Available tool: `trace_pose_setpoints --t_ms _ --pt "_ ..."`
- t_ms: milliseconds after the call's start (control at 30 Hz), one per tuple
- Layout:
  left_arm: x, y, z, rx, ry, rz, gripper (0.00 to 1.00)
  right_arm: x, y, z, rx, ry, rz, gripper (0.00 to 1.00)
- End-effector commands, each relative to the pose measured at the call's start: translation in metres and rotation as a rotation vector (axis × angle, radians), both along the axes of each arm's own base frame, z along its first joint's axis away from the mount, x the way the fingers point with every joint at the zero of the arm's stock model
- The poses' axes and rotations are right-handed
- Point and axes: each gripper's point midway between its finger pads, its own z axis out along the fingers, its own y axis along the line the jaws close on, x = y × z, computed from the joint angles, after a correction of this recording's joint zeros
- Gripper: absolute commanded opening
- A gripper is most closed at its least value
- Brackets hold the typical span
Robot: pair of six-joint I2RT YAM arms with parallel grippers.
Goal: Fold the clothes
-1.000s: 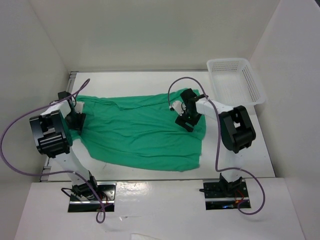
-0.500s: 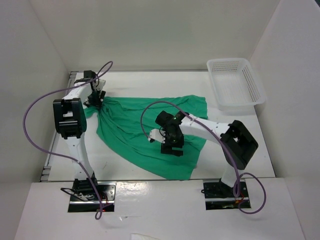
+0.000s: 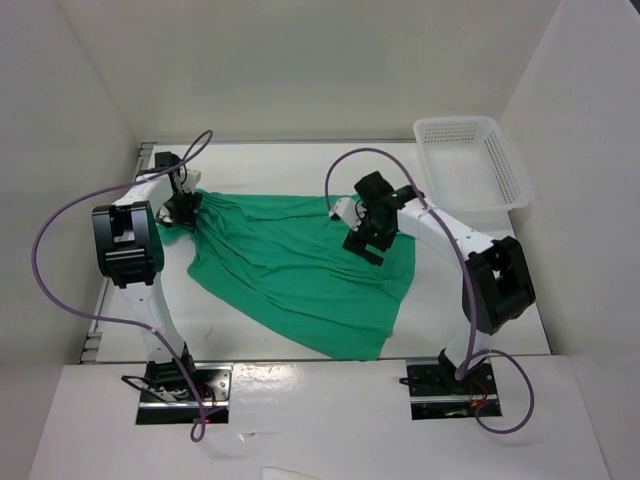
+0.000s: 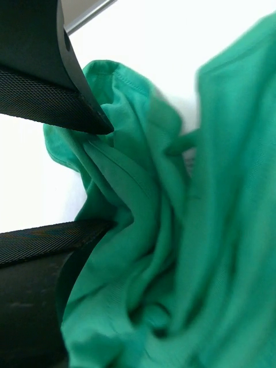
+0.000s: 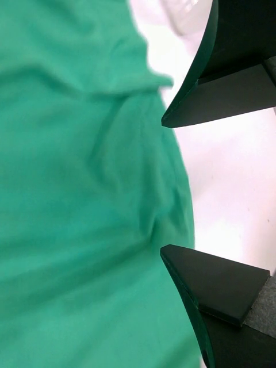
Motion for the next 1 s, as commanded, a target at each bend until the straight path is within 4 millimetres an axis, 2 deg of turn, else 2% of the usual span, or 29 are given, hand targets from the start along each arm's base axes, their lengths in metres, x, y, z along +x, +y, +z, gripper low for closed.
trace_pose_setpoints --t_ms 0,33,167,300,333,500,600,633,700,833,967 --pt "-0.006 0.002 0.016 -0.014 -0.031 0.011 0.68 0.038 -0.018 -0.005 -0.003 -0.045 -0.069 0.91" --pt "-0.008 0.001 0.013 -0.014 -0.028 0.011 0.68 0.039 -0.023 -0.018 -0.029 -0.024 -0.07 0.91" --pt "-0.011 0.001 0.01 -0.016 -0.019 0.011 0.68 0.045 -0.032 -0.042 -0.038 0.026 -0.065 0.91" --pt "-0.011 0.001 0.01 -0.016 -0.019 0.011 0.68 0.055 -0.037 -0.05 -0.007 0.054 -0.074 0.91" --pt "-0.011 0.001 0.01 -0.016 -0.019 0.011 0.68 0.062 -0.04 -0.045 -0.003 0.039 -0.076 0.92" --pt "-0.011 0.001 0.01 -0.016 -0.019 0.011 0.68 0.061 -0.042 -0.069 -0.015 0.1 -0.063 0.92" --pt "-0.005 0.002 0.007 -0.016 -0.019 0.011 0.68 0.049 -0.046 -0.087 -0.044 0.166 -0.055 0.92" --pt "-0.003 0.002 0.003 -0.017 -0.011 0.011 0.68 0.049 -0.045 -0.087 -0.035 0.17 -0.052 0.92" --pt "0.004 0.005 0.002 -0.009 -0.011 0.014 0.68 0.035 -0.048 -0.097 -0.05 0.224 -0.039 0.92" --pt "0.021 0.008 0.004 -0.006 -0.025 0.014 0.68 0.006 -0.039 -0.11 -0.102 0.274 0.034 0.92" --pt "0.038 0.0 0.008 -0.017 -0.044 0.0 0.67 -0.03 -0.018 -0.108 -0.148 0.309 0.137 0.92"
